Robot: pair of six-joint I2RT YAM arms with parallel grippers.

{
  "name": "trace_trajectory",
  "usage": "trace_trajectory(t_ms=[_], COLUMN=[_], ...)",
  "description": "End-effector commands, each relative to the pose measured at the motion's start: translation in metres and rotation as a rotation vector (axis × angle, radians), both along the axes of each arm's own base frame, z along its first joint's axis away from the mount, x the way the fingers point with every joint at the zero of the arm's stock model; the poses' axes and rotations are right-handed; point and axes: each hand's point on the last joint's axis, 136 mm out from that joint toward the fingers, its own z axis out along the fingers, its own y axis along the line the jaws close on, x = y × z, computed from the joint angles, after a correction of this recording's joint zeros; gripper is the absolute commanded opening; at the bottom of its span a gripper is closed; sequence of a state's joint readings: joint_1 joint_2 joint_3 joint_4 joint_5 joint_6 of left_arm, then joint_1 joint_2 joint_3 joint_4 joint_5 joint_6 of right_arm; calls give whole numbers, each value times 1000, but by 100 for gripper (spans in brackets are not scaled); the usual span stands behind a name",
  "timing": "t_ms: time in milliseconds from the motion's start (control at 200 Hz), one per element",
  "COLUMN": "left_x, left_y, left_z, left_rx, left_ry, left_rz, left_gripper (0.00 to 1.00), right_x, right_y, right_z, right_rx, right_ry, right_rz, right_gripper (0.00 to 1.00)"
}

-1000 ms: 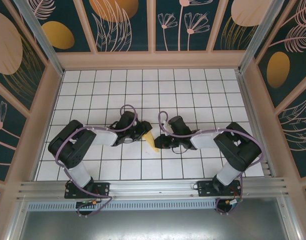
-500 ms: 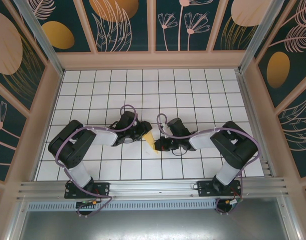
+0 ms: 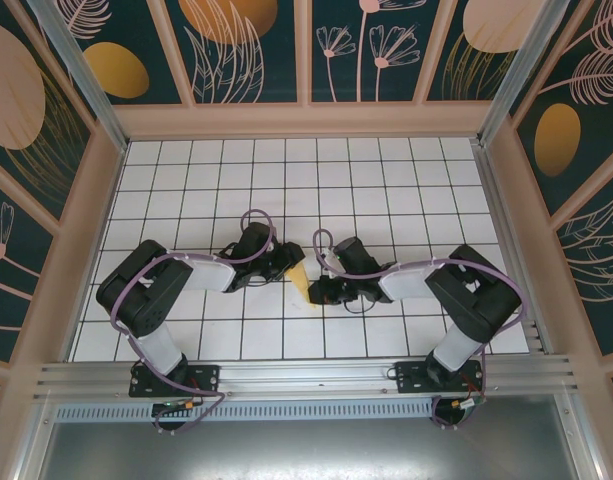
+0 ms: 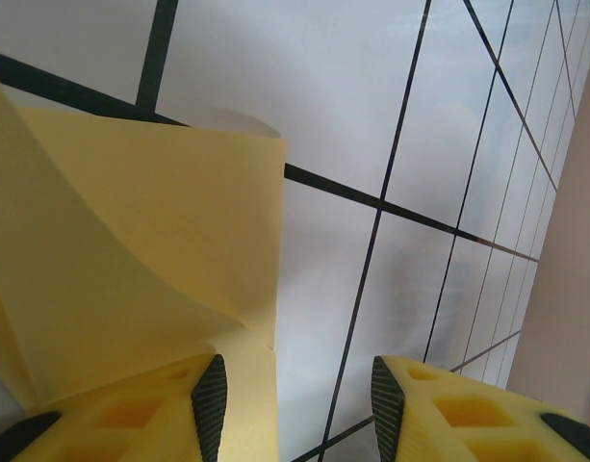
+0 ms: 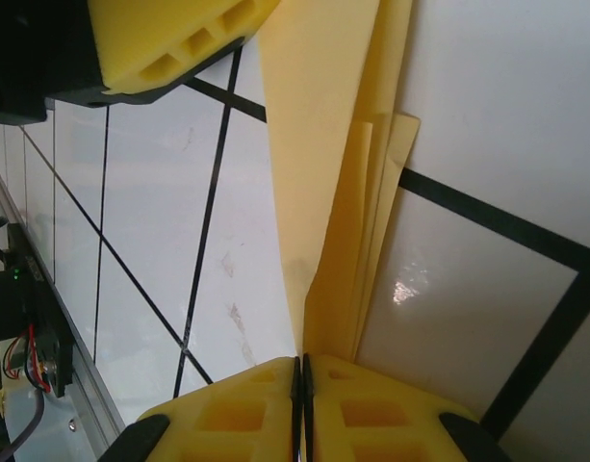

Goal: Fold a paper plane with a square sheet of paper (pick it up from the middle)
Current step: Fold the wing for the fifth time at the center of the table.

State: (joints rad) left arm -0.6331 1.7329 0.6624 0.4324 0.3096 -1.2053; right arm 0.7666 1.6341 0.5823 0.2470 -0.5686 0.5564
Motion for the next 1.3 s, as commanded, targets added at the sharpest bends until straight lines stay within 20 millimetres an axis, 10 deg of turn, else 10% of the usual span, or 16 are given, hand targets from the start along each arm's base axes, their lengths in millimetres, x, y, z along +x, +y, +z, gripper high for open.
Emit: trace_trajectory(t_ms=[0, 926, 1296], left_x=[-4, -4, -7], left_y=[8, 7, 10], left_z=[-15, -14, -15], left_rx=[51, 45, 48], left_ry=[41, 38, 40], left_rz=[1, -5, 2], left_gripper=[47, 47, 47], right_x=[-9, 11, -6], right_y=[-6, 3, -3], right_z=[0, 16, -12], right_rx=[-16, -8, -46], right_ry=[16, -25, 52], right_rz=[1, -45, -2], right_gripper=[12, 22, 4])
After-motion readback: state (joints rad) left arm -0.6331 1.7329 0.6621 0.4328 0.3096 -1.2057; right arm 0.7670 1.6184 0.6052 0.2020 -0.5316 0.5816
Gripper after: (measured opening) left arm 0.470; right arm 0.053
